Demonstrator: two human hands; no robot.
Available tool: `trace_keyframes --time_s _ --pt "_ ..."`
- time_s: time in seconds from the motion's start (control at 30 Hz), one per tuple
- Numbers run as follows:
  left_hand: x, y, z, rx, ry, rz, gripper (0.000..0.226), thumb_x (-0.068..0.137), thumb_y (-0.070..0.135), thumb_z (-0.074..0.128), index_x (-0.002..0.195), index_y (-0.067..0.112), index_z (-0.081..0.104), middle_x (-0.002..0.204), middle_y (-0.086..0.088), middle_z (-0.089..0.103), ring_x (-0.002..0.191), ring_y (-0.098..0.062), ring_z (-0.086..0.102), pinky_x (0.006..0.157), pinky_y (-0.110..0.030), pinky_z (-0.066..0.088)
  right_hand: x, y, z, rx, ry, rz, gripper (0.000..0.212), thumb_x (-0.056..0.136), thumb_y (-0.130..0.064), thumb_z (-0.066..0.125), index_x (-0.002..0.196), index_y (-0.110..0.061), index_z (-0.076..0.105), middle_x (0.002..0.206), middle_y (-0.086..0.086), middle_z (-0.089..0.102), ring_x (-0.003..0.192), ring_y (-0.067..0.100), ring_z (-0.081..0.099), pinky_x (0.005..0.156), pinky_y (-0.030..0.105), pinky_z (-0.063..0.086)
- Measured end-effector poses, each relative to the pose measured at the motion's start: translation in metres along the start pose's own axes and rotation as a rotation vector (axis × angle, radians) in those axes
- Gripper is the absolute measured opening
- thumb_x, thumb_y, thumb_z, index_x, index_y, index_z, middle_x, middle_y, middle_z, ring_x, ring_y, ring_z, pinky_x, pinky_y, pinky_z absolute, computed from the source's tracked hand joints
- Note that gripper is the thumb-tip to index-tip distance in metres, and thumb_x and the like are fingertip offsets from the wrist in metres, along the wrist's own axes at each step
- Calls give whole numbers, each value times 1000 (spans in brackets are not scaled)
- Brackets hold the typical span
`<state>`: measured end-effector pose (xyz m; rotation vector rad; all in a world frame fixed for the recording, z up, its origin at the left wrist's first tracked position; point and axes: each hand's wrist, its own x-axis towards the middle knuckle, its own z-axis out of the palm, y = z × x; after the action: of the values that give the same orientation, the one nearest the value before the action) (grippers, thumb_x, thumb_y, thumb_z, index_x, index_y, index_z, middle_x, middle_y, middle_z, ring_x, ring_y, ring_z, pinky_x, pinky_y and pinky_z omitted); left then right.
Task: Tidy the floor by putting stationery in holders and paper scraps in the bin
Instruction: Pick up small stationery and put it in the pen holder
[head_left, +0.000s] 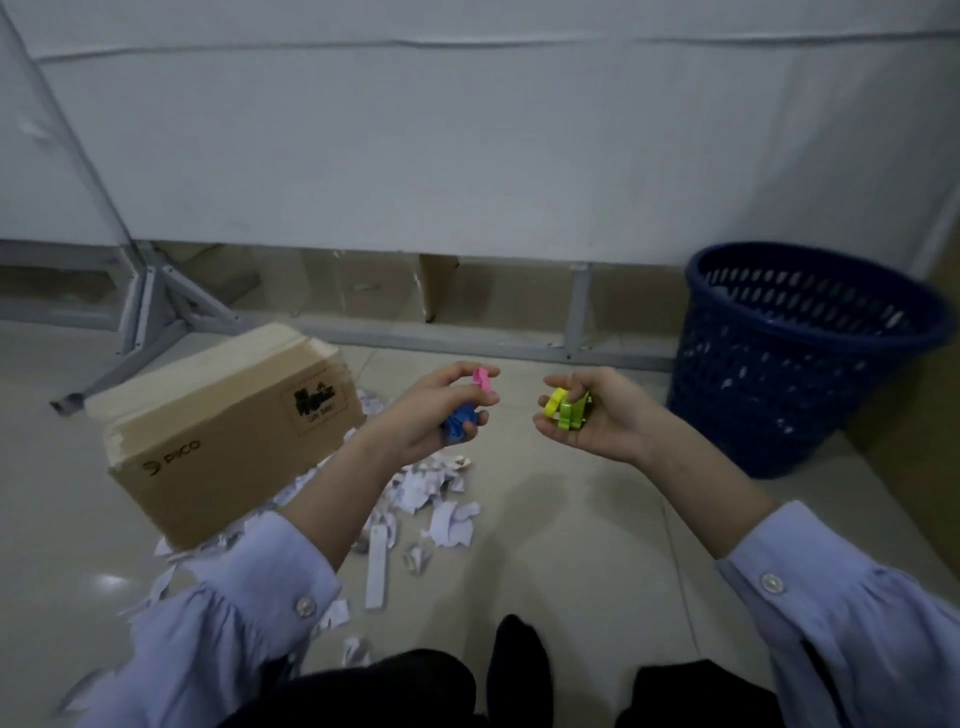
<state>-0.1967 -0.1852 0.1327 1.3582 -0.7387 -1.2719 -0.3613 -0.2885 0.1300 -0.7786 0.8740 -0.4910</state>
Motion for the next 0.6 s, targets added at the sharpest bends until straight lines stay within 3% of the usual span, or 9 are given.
trace_keyframes --time_s 0.13,0.27,0.33,0.43,0.6 --pt "9 35 38 -60 -57 38 29 86 -9 51 101 13 62 83 -8 54 64 -14 49 43 -14 40 -29 -32 -12 -29 58 -100 47 81 15 19 111 -1 51 99 16 40 78 31 47 75 41 52" --pt "11 72 78 -129 -133 68 21 87 -5 56 95 12 62 79 -5 55 59 -12 52 43 -12 41 -66 -68 -27 -2 87 -184 47 83 17 20 115 -1 49 107 18 42 87 31 48 89 41 48" --pt "10 91 98 -146 -166 79 11 88 3 58 92 13 61 77 -3 55 58 -11 53 41 -11 40 -85 -85 -33 27 91 -223 39 87 15 25 107 -2 54 103 17 43 86 28 48 89 41 48" --pt "9 117 126 -159 -185 85 6 87 14 63 87 12 57 74 -3 54 56 -10 51 37 -10 37 -115 -110 -39 60 89 -286 17 92 6 40 84 -3 52 90 13 44 76 23 48 79 39 51" --pt "5 156 176 -148 -223 99 5 90 14 60 88 12 55 78 -5 52 62 -11 48 35 -10 36 -161 -148 -54 65 148 -388 18 88 2 49 72 -6 47 78 11 44 69 22 46 75 33 49"
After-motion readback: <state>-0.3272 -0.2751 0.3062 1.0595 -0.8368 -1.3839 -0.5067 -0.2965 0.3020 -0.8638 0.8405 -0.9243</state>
